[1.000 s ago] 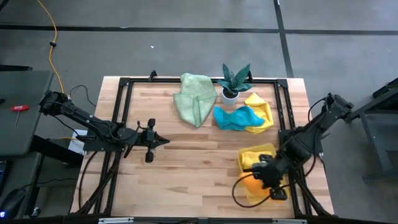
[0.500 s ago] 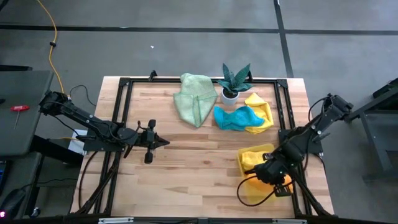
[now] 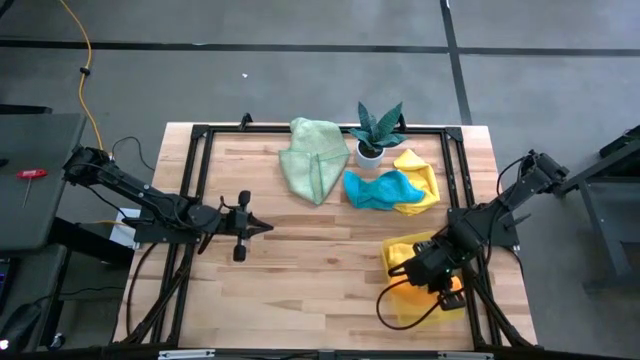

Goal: Fold microfiber towels
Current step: Put the orange microfiber cloth into the yellow bin

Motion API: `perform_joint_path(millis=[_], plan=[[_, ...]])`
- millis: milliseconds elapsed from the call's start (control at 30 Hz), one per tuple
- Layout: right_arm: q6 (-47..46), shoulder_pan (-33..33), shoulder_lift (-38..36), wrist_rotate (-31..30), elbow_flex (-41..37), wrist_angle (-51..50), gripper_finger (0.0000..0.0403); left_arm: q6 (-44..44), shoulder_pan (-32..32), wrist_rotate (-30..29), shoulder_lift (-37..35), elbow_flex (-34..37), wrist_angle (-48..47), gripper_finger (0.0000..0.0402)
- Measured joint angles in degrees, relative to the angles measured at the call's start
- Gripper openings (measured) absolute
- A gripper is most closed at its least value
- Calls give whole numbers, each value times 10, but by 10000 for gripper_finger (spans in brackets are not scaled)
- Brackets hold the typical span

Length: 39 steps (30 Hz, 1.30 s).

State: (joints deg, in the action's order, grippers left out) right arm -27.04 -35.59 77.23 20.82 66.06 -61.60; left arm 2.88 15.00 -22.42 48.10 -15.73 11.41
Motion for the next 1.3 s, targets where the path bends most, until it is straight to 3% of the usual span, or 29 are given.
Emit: perform_joint_path(millis=[167, 333, 567, 867, 1167, 1300], plan=[[28, 4, -2, 14, 0, -7, 0, -48, -7, 7, -4, -6, 17, 0], [62, 6, -2, 16, 0, -25, 0, -37, -11, 39, -6, -16, 19, 0], [82, 16, -2, -46, 0, -23, 0, -35, -11, 87, -6, -16, 17, 0], [126, 45, -2, -53, 0, -29, 0, -54, -9, 106, -5, -16, 17, 0], [160, 41, -2, 86, 0, -24, 0, 103, 11, 107, -5, -16, 83, 0], [199, 35, -2, 116, 0, -24, 0, 231, 31, 55, -5, -31, 108, 0]])
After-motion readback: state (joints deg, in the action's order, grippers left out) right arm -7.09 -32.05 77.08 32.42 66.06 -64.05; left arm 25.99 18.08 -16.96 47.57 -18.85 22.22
